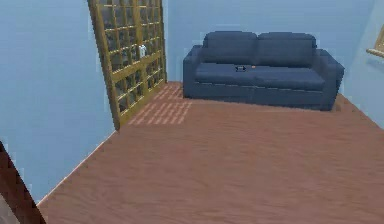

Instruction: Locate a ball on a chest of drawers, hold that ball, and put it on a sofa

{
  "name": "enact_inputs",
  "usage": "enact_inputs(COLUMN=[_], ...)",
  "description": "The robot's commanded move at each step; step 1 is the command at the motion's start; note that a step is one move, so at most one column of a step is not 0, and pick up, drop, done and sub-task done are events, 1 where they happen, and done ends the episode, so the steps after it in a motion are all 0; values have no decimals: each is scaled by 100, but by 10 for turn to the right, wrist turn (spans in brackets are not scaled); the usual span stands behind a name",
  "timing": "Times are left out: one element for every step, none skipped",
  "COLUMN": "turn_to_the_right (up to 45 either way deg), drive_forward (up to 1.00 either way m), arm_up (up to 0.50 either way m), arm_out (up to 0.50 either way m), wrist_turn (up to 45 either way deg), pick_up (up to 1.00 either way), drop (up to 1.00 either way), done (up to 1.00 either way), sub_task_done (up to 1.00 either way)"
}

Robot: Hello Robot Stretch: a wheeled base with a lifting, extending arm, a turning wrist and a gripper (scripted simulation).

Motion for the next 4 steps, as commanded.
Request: enact_inputs(turn_to_the_right=[60,0,60,0], drive_forward=[0,25,0,65], arm_up=[0,0,0,0], arm_out=[0,0,0,0], wrist_turn=[0,0,0,0], pick_up=[0,0,0,0], drop=[0,0,0,0], done=[0,0,0,0], sub_task_done=[0,0,0,0])
